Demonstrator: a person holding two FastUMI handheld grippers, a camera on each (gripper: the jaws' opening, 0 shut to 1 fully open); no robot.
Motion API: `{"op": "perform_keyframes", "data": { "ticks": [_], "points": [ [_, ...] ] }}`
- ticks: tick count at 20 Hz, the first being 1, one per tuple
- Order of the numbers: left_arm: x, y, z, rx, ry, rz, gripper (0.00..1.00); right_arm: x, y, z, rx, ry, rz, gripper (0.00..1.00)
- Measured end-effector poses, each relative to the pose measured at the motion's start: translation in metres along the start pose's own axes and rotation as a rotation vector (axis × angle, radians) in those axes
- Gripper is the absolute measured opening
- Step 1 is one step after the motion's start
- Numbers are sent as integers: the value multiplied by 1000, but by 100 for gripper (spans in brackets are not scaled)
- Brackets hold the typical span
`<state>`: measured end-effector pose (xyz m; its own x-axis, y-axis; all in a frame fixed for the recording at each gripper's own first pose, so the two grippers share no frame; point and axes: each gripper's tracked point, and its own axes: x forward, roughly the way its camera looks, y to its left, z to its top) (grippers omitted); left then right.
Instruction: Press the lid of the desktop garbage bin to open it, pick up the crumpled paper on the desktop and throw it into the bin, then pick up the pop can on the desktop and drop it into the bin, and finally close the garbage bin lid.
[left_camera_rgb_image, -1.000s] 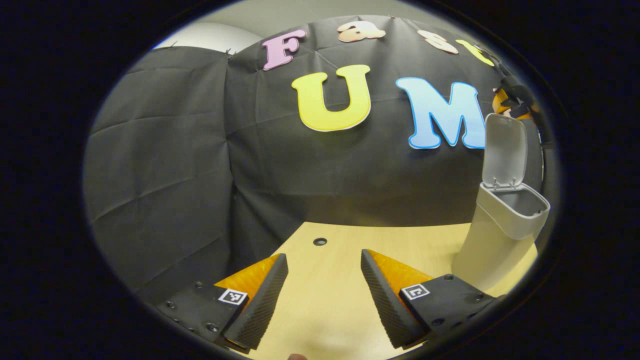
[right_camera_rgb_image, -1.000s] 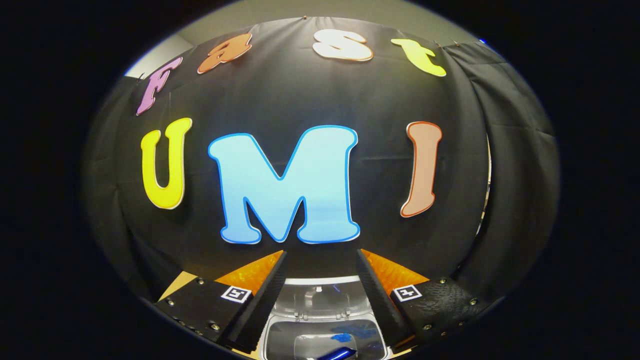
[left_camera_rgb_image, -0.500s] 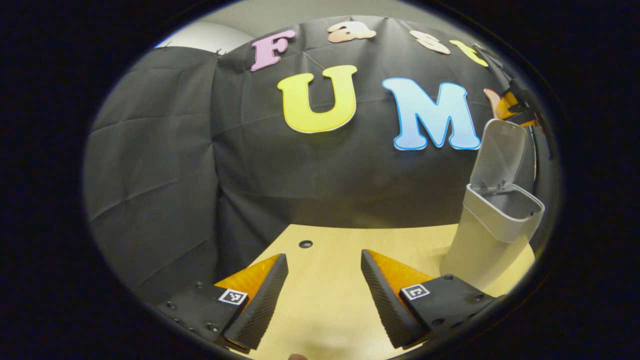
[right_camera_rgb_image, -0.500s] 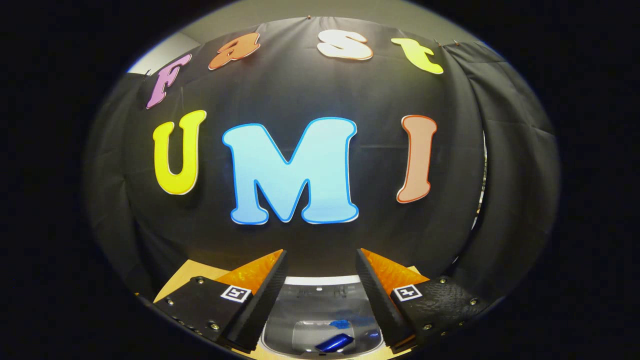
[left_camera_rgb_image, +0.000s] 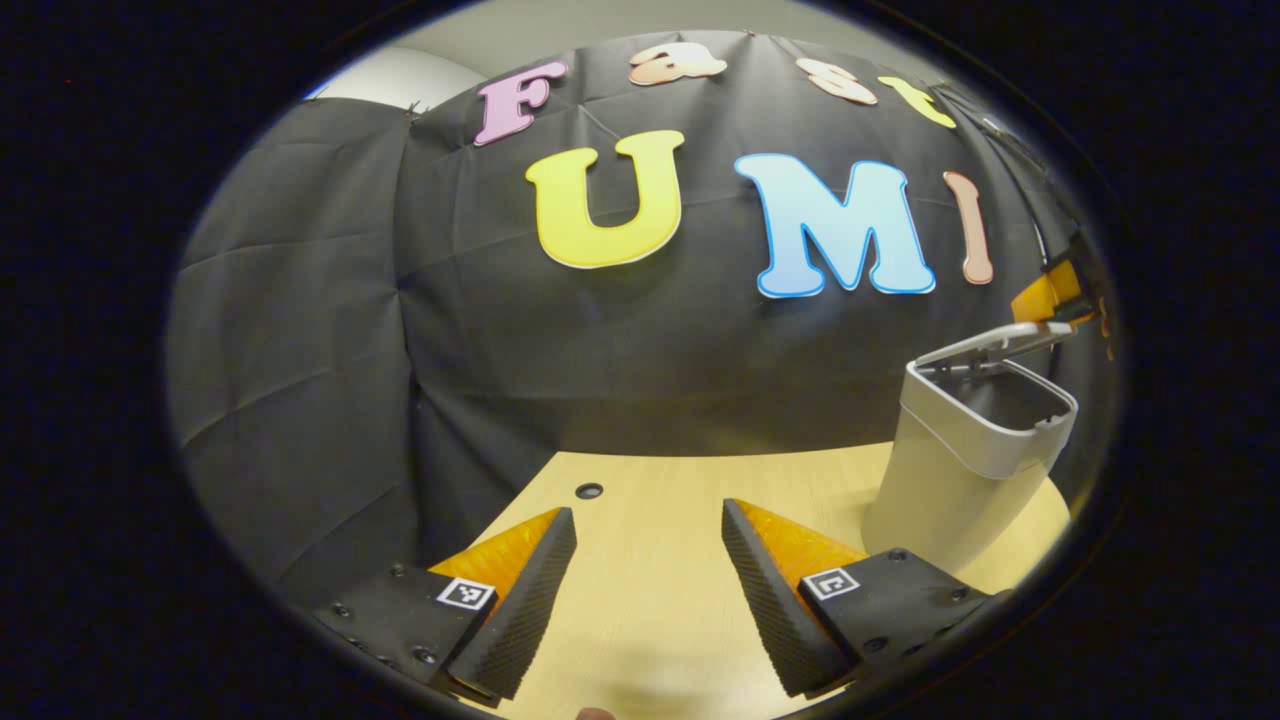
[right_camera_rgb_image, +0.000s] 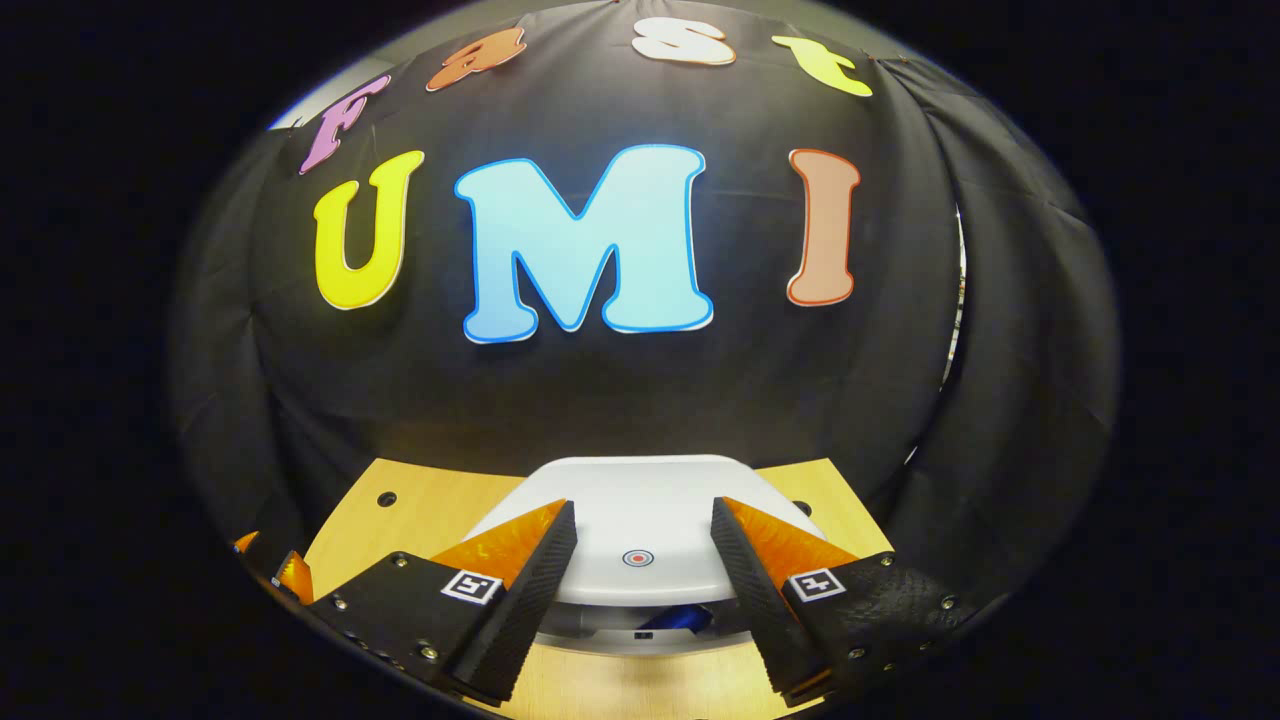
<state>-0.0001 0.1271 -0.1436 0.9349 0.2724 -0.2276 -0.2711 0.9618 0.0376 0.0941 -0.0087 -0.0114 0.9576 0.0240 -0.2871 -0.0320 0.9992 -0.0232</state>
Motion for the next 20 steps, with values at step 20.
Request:
{"op": "perform_keyframes", "data": {
  "ticks": [20],
  "points": [
    [9,-1,-5,-6,17,-9,100,13,0,-49,-21,35,-10,89]
  ]
}}
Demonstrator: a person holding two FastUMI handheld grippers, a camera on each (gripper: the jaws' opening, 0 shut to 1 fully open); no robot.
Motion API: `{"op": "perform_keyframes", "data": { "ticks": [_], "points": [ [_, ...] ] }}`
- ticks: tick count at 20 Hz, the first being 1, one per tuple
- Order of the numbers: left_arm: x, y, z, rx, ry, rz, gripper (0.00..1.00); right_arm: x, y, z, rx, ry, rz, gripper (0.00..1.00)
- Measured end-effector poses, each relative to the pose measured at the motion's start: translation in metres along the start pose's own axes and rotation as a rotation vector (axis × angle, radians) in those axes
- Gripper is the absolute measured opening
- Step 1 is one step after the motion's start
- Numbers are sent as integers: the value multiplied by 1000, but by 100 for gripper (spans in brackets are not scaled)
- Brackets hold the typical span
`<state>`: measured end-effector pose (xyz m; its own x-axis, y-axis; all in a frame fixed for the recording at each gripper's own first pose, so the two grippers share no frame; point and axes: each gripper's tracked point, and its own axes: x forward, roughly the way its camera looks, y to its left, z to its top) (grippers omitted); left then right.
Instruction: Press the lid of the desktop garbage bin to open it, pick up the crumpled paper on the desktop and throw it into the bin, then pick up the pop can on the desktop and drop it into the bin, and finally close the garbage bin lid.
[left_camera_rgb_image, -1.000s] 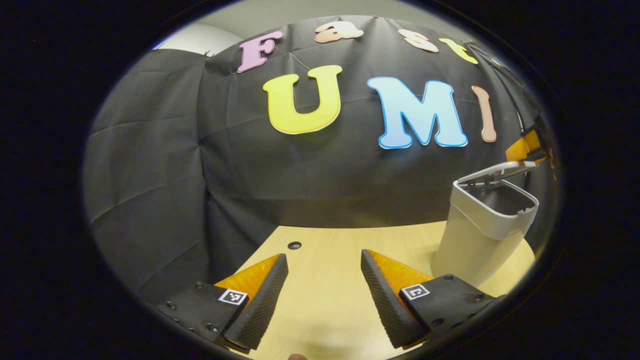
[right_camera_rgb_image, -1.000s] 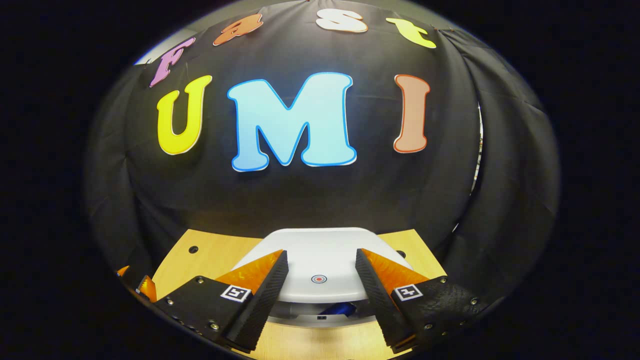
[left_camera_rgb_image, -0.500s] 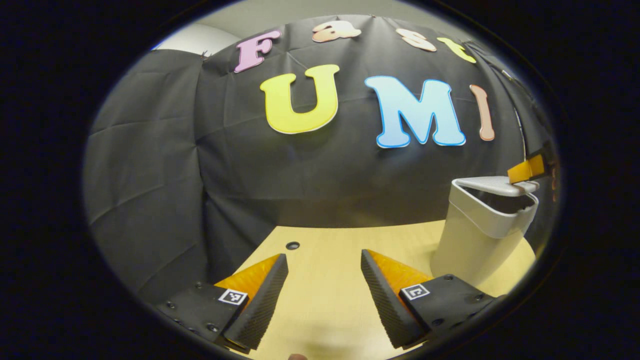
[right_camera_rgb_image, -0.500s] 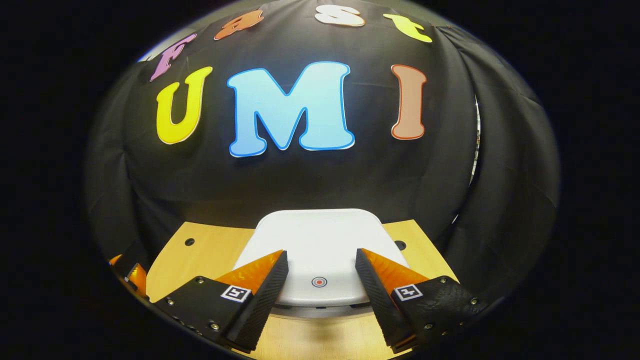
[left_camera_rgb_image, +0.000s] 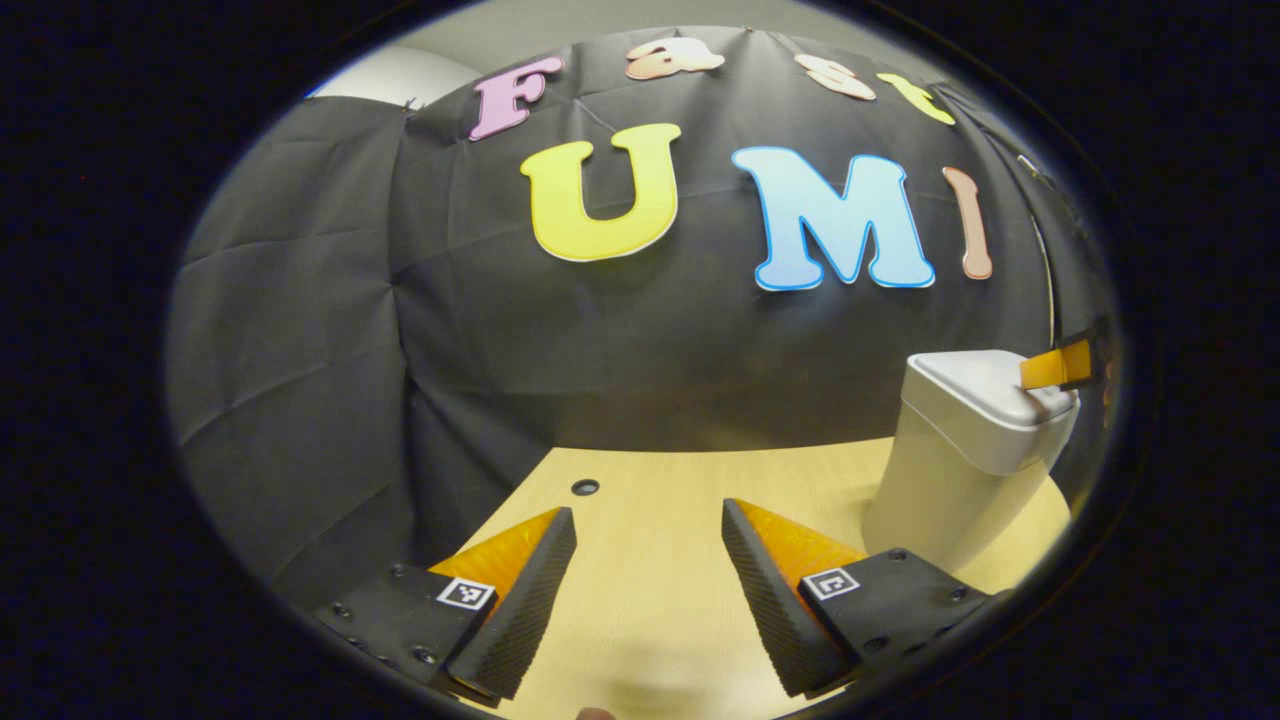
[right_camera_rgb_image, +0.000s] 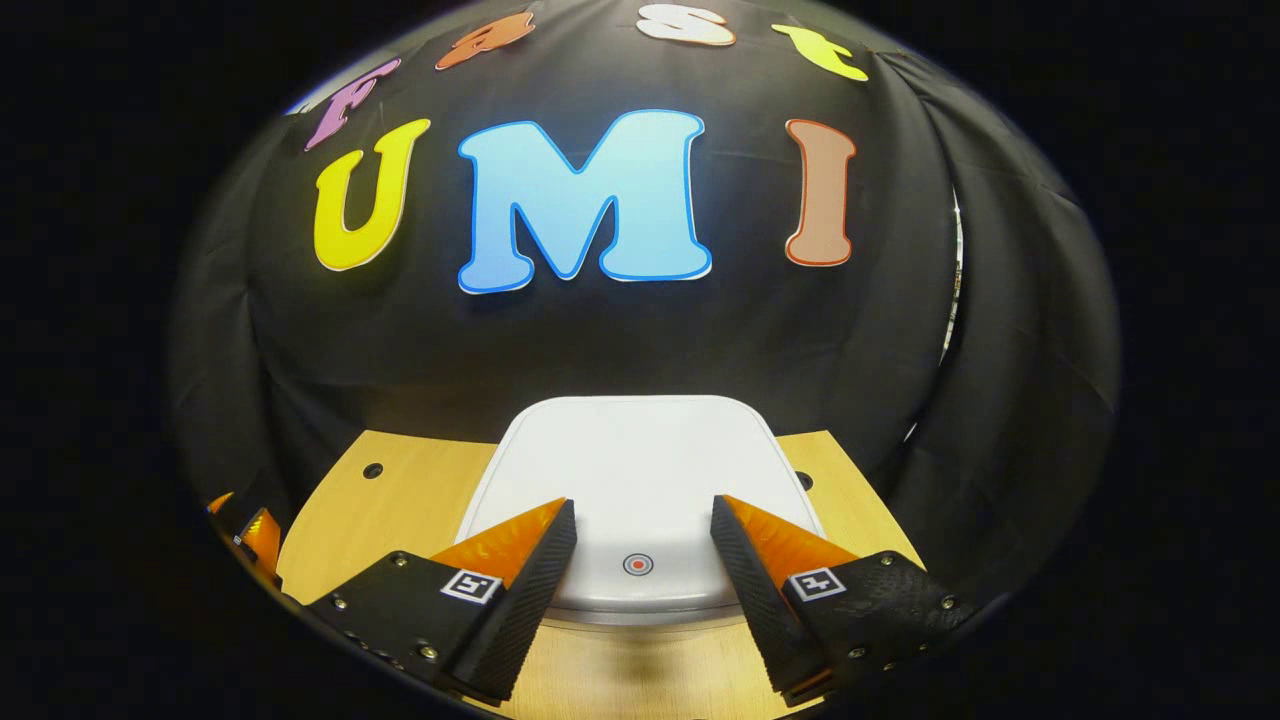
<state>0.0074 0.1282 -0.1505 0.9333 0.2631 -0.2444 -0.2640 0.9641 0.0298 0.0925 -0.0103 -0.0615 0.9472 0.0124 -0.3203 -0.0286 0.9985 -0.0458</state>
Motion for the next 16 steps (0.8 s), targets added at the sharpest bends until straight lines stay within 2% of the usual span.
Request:
{"op": "perform_keyframes", "data": {
  "ticks": [1,5,6,7,8,16],
  "points": [
    [-1,-2,-1,0,0,-2,96,0,0,0,-5,-4,1,89],
    [-1,-4,-3,8,3,-6,96,-1,0,-1,-14,-29,16,89],
    [-1,-5,-4,12,4,-7,100,-1,0,-1,-14,-37,20,89],
    [0,-5,-4,15,6,-9,96,-2,0,-1,-15,-45,24,89],
    [0,-7,-4,16,7,-12,100,-2,0,-3,-18,-51,27,89],
    [1,-14,-5,23,12,-27,100,-1,0,-5,-20,-89,44,89]
  ]
}}
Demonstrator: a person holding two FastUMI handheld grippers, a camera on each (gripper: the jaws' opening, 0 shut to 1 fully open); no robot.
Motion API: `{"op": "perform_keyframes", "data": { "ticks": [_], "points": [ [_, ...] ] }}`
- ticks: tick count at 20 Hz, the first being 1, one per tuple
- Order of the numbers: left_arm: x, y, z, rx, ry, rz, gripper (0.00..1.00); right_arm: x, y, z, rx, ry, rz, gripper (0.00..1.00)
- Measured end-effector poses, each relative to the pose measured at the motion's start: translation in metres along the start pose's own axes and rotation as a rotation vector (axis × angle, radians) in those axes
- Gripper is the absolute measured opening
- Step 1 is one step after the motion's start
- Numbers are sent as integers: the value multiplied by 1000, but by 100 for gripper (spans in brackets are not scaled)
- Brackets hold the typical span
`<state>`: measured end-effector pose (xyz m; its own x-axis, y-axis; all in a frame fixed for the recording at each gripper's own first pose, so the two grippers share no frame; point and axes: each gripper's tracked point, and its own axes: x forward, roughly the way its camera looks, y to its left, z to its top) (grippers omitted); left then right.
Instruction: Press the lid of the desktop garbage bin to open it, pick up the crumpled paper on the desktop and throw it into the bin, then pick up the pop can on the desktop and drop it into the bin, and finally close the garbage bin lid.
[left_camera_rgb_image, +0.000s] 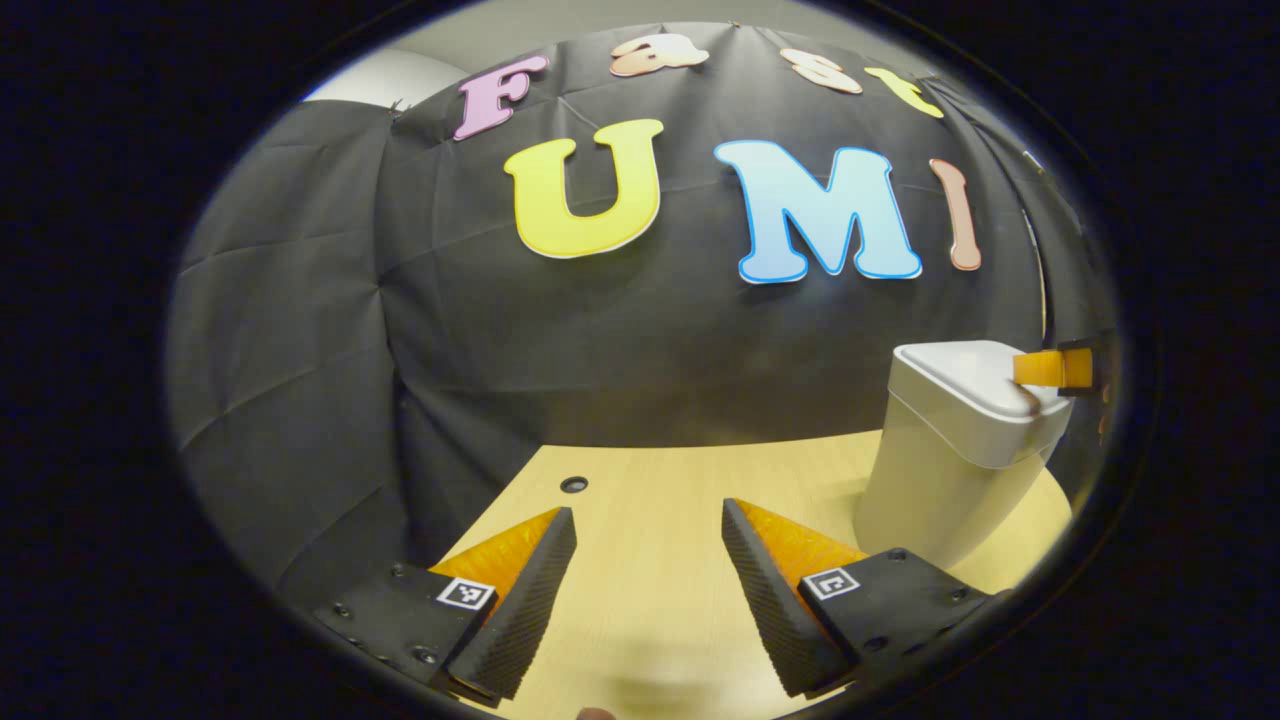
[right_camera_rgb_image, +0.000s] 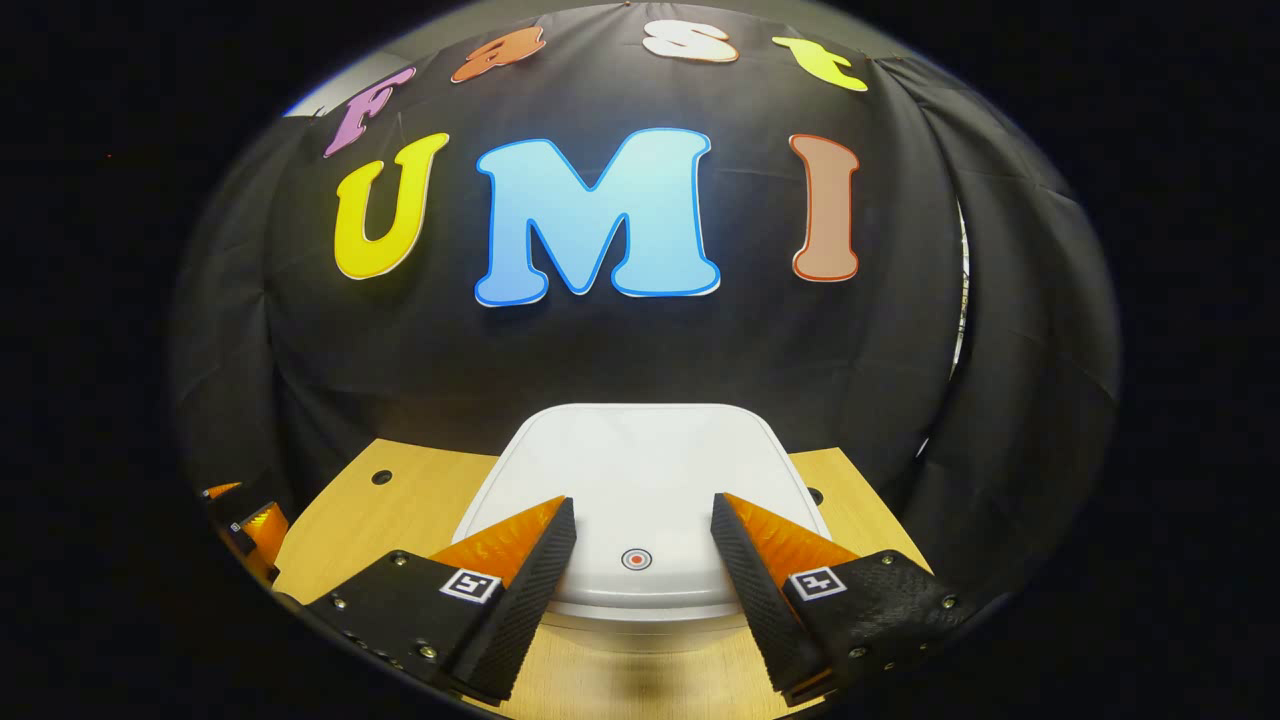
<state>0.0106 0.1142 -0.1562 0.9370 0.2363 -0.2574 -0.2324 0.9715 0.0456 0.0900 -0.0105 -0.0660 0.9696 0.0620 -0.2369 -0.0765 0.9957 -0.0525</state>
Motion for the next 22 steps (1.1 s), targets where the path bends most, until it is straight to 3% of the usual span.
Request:
{"op": "perform_keyframes", "data": {
  "ticks": [21,22],
  "points": [
    [3,-3,3,22,-6,-5,100,1,-1,-6,4,-130,7,90],
    [3,-3,5,27,-9,-1,96,1,-1,-6,6,-134,6,90]
  ]
}}
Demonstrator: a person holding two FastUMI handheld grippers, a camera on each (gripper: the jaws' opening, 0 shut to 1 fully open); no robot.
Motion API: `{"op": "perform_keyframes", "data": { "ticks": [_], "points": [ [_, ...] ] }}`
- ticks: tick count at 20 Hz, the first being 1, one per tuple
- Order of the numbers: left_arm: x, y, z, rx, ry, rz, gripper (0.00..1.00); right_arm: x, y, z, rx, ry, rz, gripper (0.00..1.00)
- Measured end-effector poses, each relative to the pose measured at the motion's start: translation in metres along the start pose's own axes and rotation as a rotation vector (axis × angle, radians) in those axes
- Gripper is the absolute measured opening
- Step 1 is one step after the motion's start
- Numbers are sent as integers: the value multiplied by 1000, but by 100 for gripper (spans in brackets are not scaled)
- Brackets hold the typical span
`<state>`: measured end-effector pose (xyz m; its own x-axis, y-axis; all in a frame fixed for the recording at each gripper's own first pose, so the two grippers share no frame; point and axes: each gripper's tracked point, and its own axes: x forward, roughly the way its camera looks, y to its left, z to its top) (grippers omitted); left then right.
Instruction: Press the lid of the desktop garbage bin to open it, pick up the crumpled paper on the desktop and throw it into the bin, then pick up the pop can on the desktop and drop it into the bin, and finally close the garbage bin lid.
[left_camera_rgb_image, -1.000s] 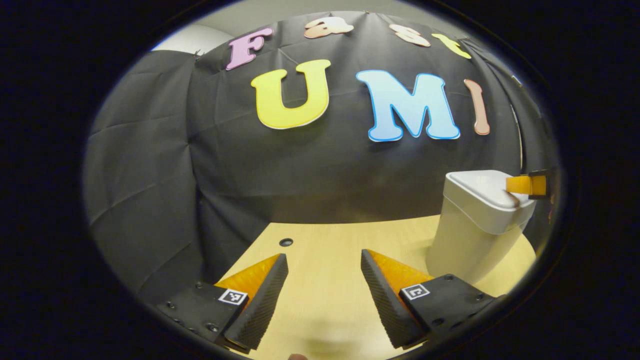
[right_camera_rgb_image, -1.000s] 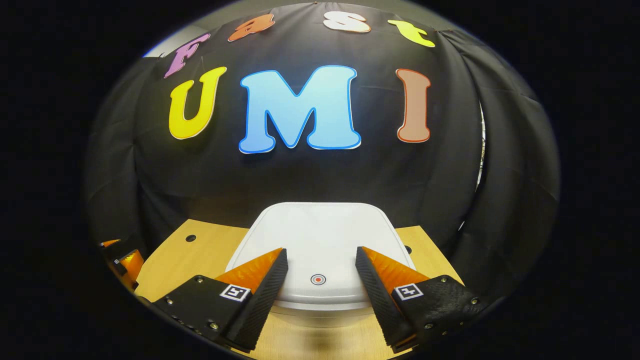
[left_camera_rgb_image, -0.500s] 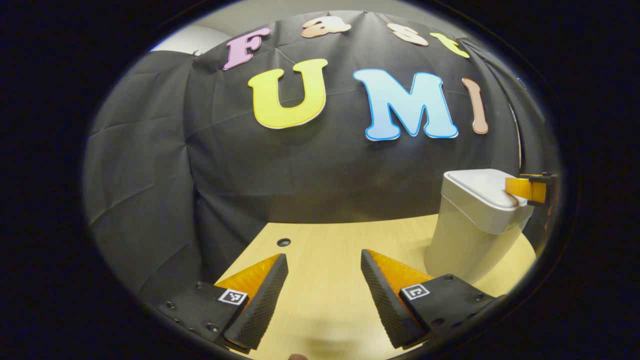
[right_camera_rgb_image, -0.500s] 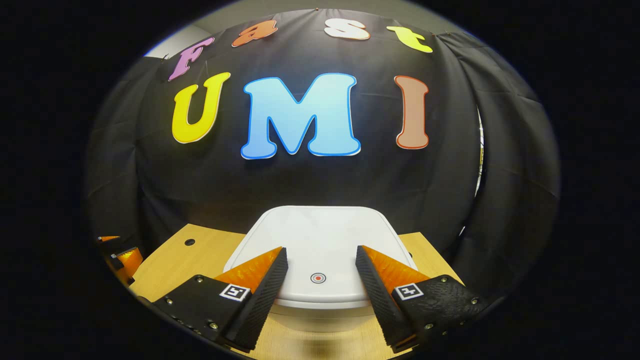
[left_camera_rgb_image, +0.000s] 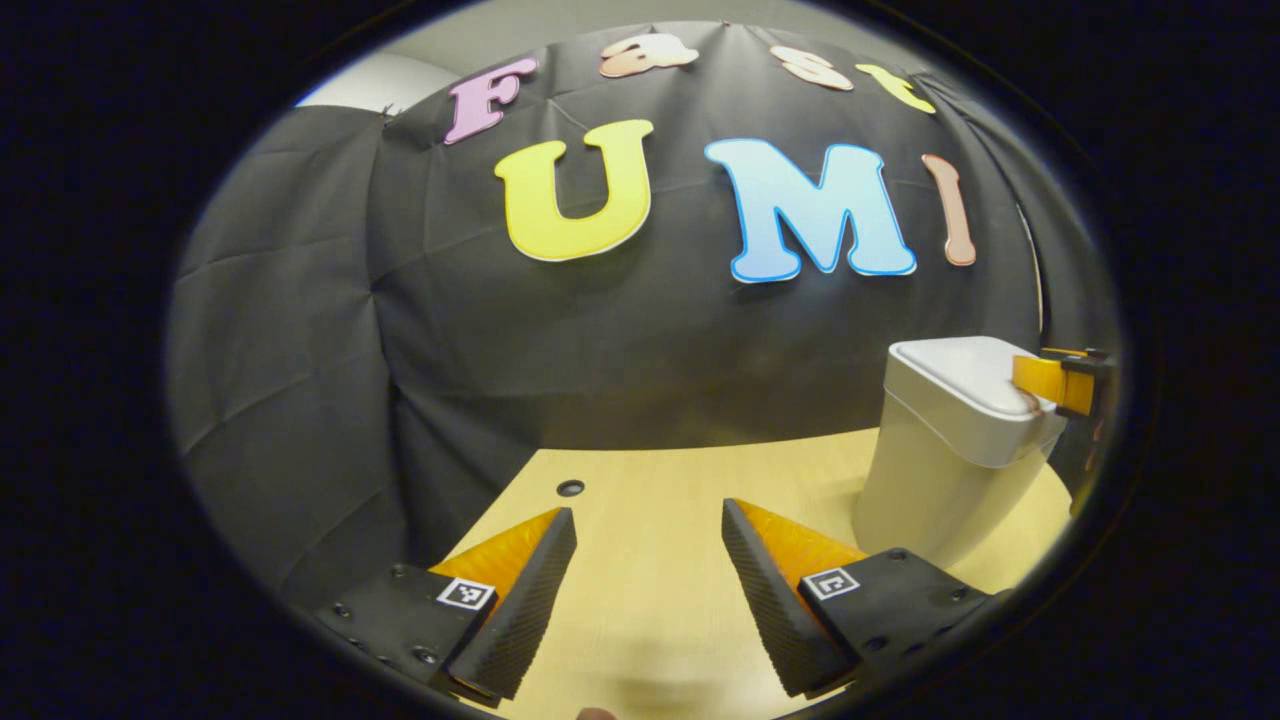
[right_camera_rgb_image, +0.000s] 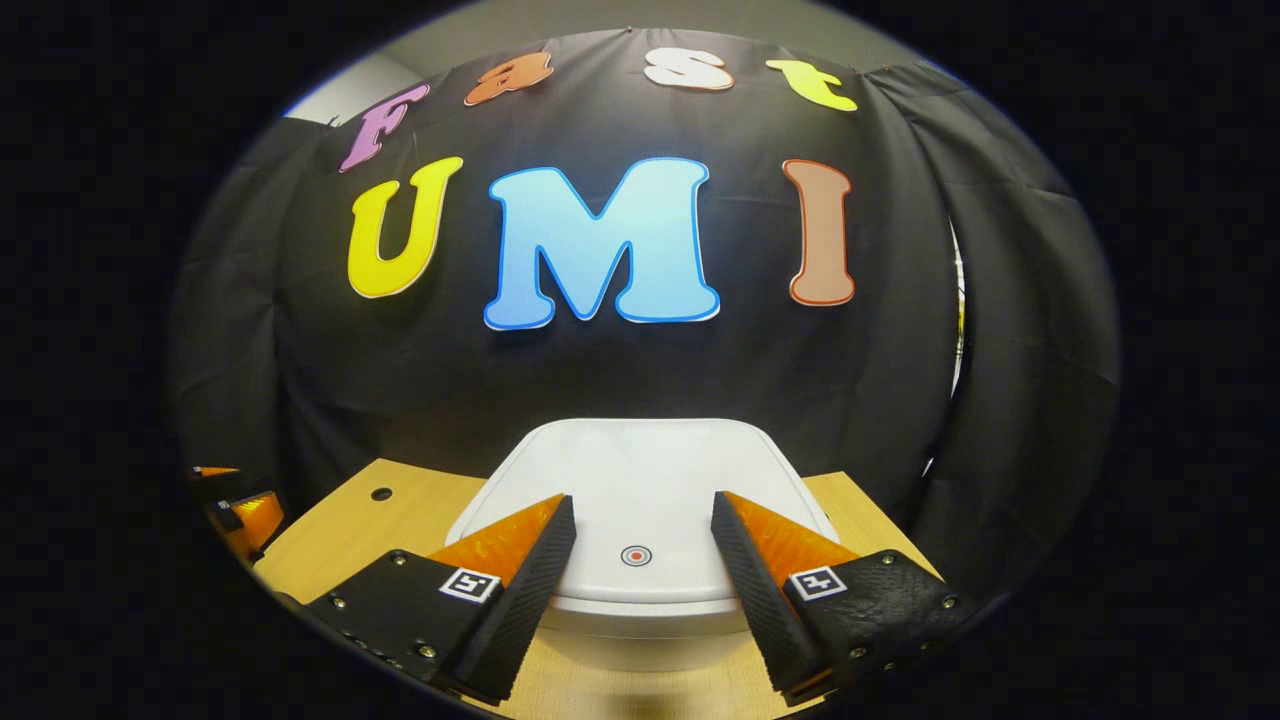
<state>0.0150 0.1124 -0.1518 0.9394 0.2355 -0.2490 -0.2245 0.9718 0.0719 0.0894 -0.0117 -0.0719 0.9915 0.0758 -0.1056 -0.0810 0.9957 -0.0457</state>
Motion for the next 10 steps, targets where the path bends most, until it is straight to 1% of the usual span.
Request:
{"op": "perform_keyframes", "data": {
  "ticks": [1,2,3,4,5,6,7,8,9,10],
  "points": [
    [-2,1,0,5,-6,1,96,0,0,1,-2,-6,-3,90],
    [-2,2,2,10,-11,2,100,0,1,1,-5,-11,-7,90],
    [-3,2,5,15,-18,2,100,0,0,1,-5,-14,-13,90],
    [-5,0,7,19,-23,2,95,1,0,1,-5,-17,-18,90],
    [-5,1,8,22,-29,1,100,1,1,2,-3,-23,-23,90],
    [-6,1,11,22,-32,0,96,1,0,2,1,-29,-28,90],
    [-7,1,11,20,-33,-2,100,1,0,3,8,-35,-31,90],
    [-8,1,11,16,-33,-3,100,1,1,2,10,-37,-33,89],
    [-9,2,11,10,-33,-2,95,1,1,3,10,-36,-35,89],
    [-10,3,12,4,-32,0,100,1,1,3,9,-36,-36,89]
  ]
}}
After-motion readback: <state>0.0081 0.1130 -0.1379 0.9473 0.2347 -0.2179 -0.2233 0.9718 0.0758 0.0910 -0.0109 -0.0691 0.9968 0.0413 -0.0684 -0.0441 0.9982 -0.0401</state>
